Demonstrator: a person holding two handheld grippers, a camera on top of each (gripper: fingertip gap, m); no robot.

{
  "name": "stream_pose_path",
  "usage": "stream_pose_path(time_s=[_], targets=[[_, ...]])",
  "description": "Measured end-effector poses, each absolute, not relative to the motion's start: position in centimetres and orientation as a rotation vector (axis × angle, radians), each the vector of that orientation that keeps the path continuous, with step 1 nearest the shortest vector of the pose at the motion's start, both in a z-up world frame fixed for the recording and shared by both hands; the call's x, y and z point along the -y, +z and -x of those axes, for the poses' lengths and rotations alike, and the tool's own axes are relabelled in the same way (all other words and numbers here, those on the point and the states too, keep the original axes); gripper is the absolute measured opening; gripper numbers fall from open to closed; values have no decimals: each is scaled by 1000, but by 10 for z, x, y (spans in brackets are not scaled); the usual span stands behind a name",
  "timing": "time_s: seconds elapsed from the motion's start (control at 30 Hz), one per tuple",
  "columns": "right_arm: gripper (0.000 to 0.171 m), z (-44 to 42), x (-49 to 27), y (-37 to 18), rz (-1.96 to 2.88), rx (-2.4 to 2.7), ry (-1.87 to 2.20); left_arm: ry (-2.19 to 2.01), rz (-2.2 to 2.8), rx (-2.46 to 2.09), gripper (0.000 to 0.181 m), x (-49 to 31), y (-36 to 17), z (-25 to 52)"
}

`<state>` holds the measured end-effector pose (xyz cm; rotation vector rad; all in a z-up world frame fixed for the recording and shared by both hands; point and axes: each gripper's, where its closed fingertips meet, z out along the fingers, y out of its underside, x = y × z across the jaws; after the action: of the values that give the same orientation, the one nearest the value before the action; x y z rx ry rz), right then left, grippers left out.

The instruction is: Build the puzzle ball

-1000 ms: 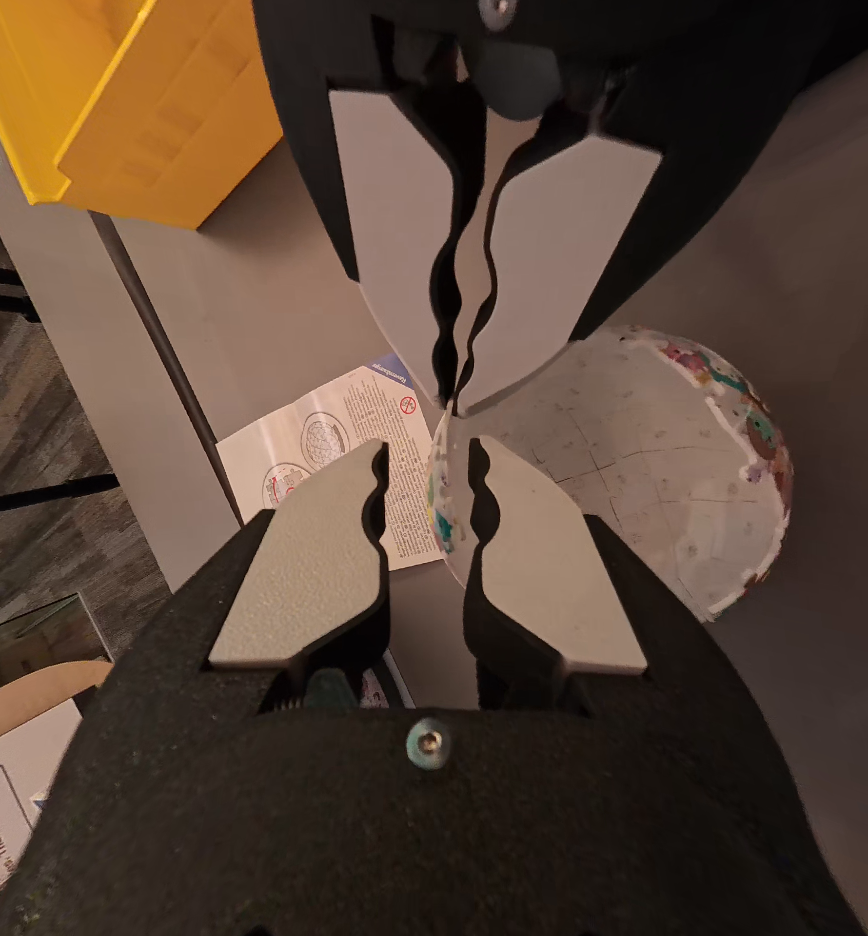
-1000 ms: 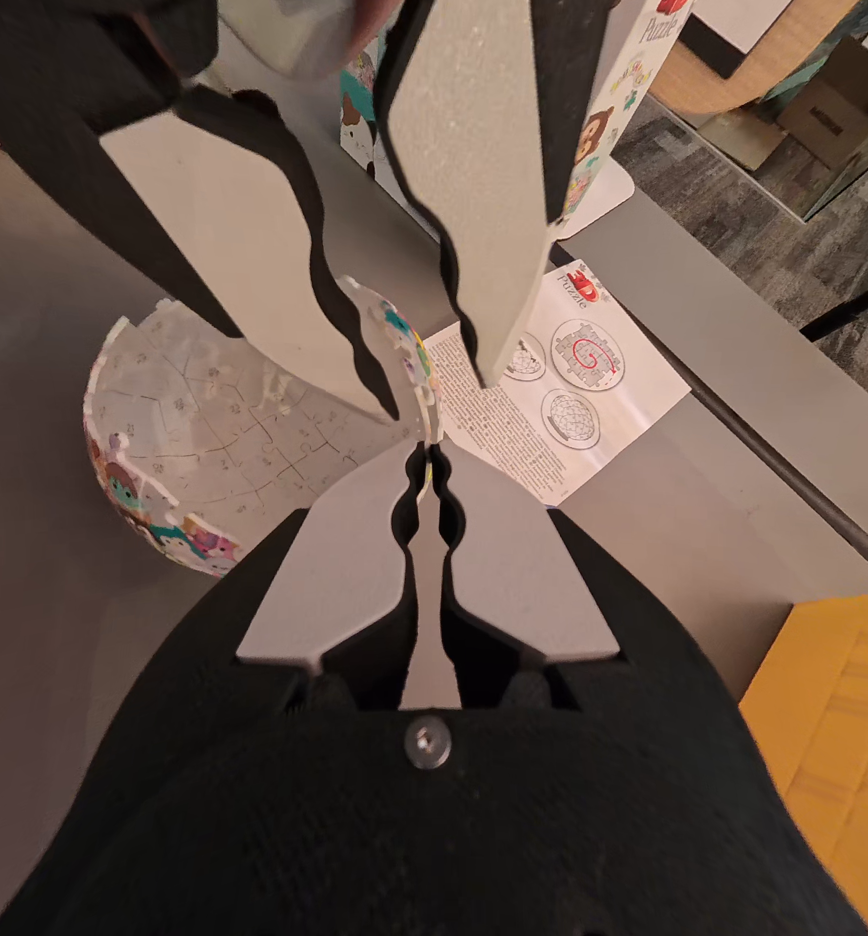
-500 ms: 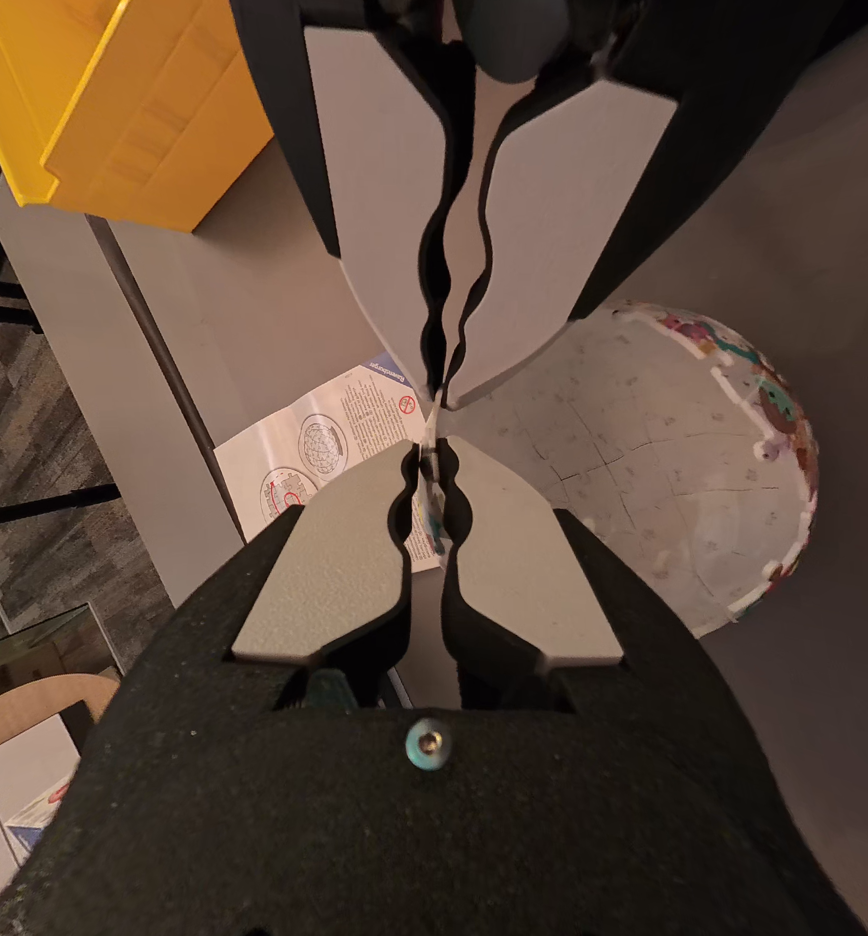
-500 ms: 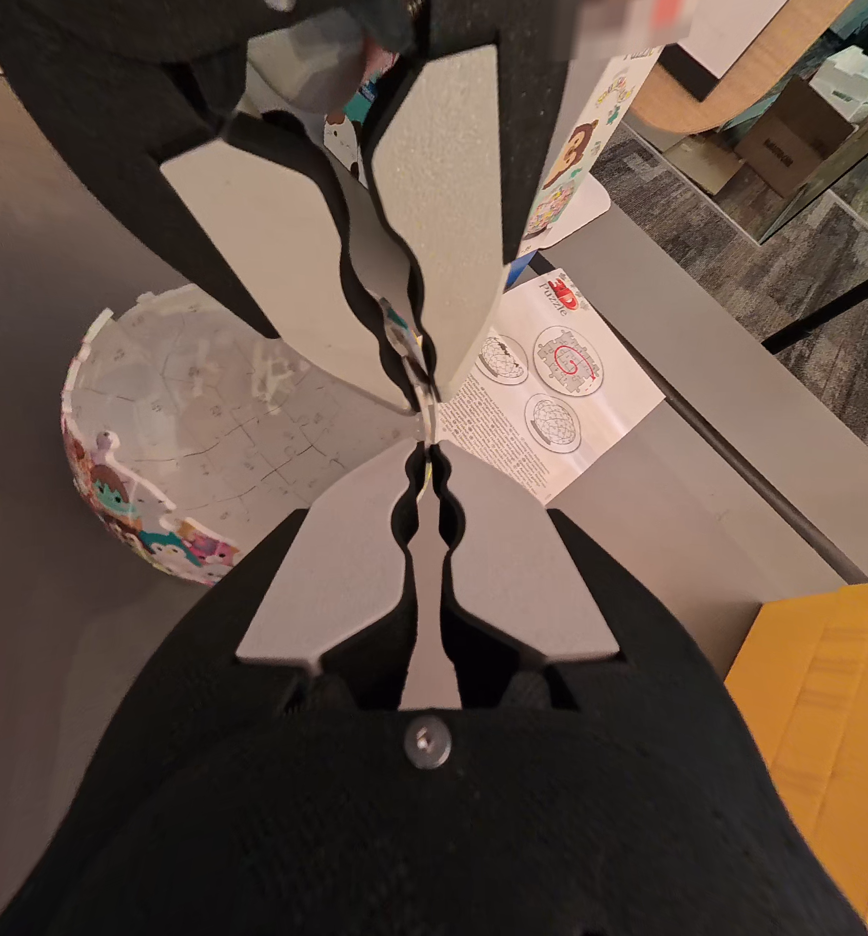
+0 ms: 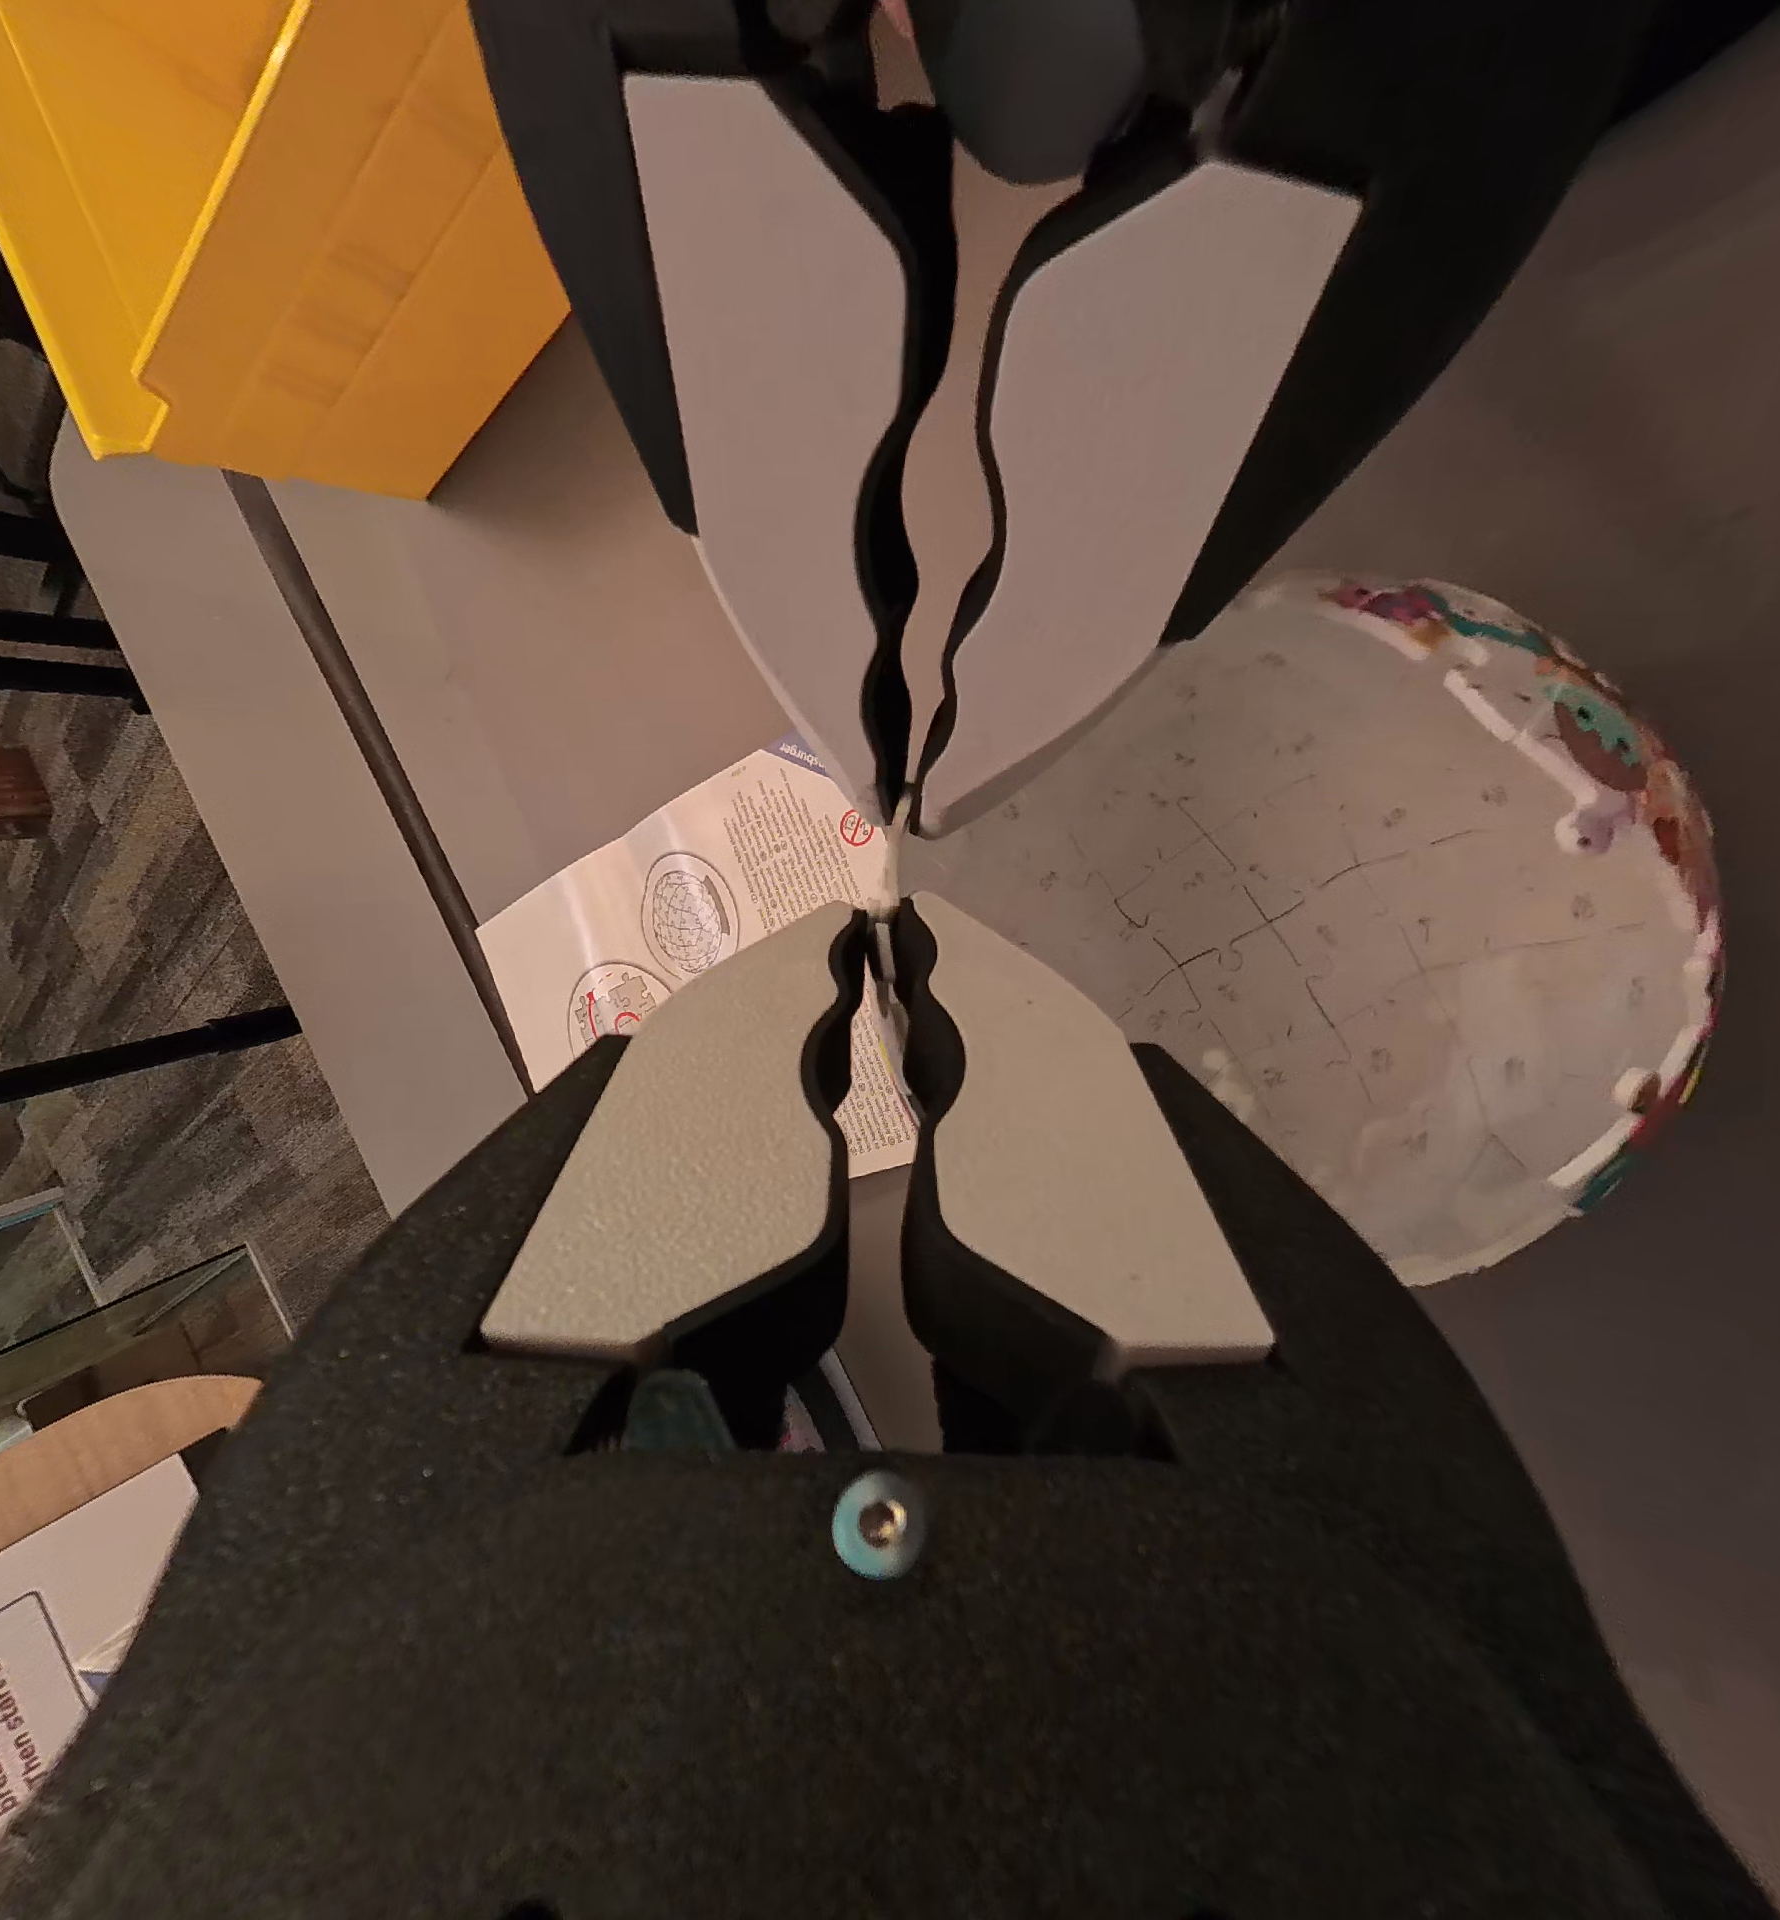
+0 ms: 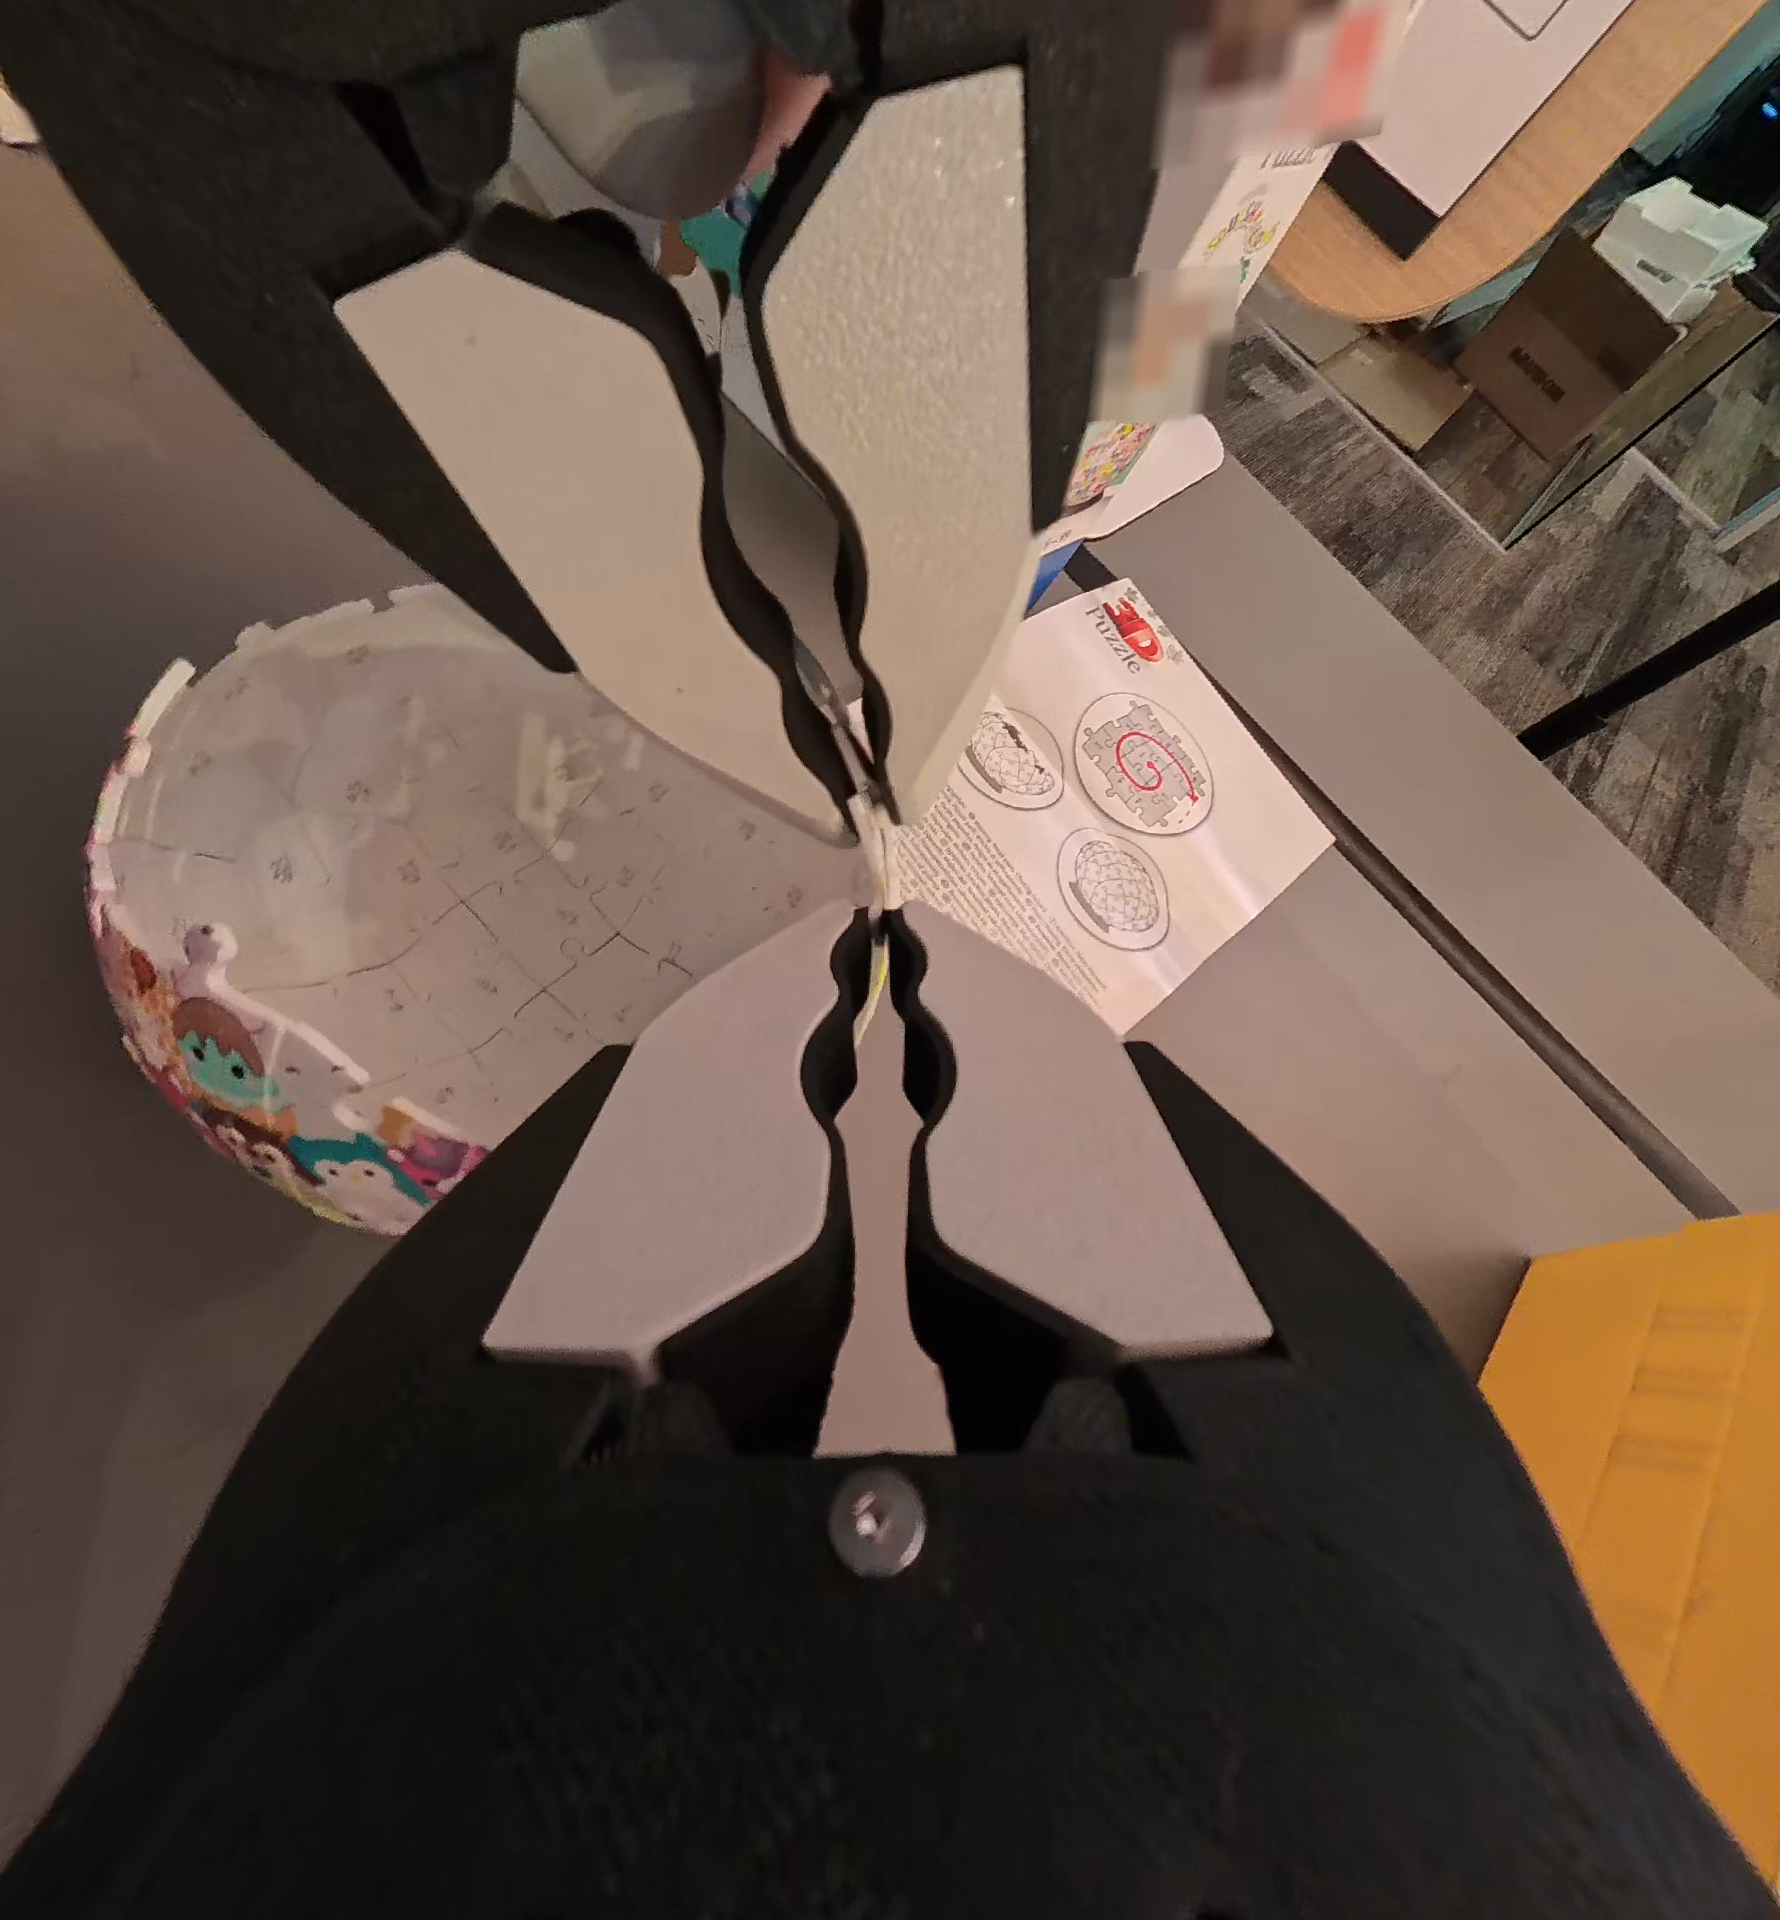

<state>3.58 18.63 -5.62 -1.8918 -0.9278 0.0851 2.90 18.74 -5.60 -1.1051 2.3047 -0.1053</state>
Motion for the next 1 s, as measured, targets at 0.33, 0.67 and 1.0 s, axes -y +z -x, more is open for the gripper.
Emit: stream_pose_path(time_s=[0.33, 0.67, 1.0], targets=[[4, -32, -190, -56, 1819, 976, 71, -95, 1095, -2308, 4, -188, -56, -28], [3, -33, -192, -55, 1840, 953, 63, -84, 1086, -2285, 25, -190, -53, -26], [3, -33, -193, -55, 1847, 942, 69, -55, 1091, -2311, 10, -191, -58, -32]])
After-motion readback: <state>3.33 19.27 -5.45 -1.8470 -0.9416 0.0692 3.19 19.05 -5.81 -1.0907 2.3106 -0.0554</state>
